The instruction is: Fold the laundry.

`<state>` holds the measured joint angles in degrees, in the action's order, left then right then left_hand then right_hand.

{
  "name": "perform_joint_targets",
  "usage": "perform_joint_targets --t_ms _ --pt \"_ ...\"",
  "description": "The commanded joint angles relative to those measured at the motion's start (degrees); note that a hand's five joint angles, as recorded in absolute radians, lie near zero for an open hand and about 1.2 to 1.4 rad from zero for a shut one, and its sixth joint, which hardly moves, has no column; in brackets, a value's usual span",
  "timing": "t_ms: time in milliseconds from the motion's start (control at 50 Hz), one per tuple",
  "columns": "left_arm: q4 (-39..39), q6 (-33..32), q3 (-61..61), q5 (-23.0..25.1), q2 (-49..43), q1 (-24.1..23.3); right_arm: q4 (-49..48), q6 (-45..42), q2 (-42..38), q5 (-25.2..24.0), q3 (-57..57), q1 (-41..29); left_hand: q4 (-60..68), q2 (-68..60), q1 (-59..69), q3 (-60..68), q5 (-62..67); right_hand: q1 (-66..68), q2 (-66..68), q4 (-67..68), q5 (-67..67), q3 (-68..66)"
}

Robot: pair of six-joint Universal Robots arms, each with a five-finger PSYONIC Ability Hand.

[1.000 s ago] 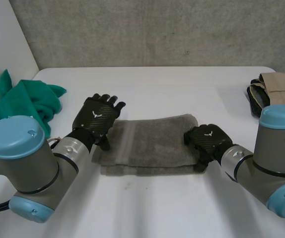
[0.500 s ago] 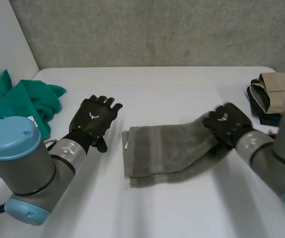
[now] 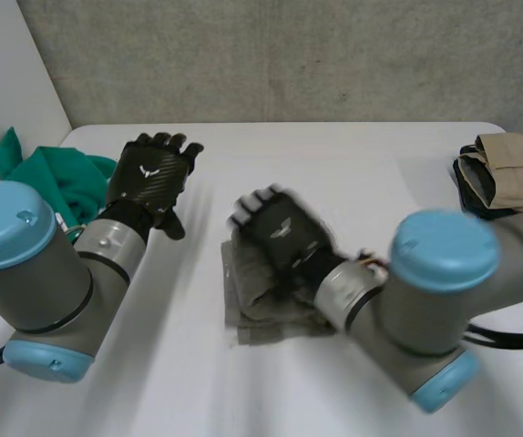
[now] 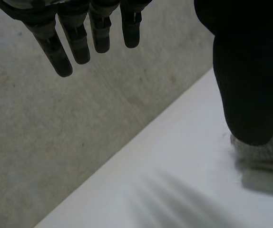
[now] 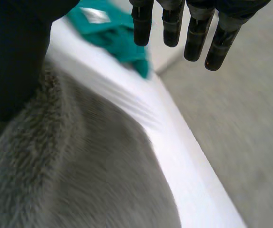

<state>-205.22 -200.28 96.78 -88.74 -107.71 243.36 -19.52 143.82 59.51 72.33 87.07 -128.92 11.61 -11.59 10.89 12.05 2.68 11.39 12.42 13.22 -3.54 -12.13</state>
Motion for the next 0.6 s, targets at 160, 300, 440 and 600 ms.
perform_joint_targets --t_ms 160,300,440,600 --pt "6.6 11.4 -10.4 0.1 -5.8 -13.3 17.2 37.6 6.9 3.5 -2.7 13.1 1.0 -1.0 1.7 0.5 -0.1 -1.4 -2.4 -3.2 3.5 2.1" --pt "14.4 12.1 -15.6 -4.1 -14.4 -14.2 22.4 35.3 -0.5 3.9 -8.0 12.9 1.5 -1.5 2.2 1.0 0.4 -1.4 -2.4 -3.2 3.5 2.1" --pt "19.4 8.6 -16.7 -10.3 -18.7 -14.1 24.1 32.6 -4.9 3.8 -10.2 12.8 2.1 -2.2 2.9 1.7 1.1 -1.4 -2.4 -3.2 3.5 2.1" --pt "19.8 2.8 -15.7 -12.0 -19.2 -14.3 25.2 22.7 -9.0 6.6 -11.4 11.9 1.8 -1.8 2.5 1.4 0.7 -1.4 -2.4 -3.2 3.5 2.1"
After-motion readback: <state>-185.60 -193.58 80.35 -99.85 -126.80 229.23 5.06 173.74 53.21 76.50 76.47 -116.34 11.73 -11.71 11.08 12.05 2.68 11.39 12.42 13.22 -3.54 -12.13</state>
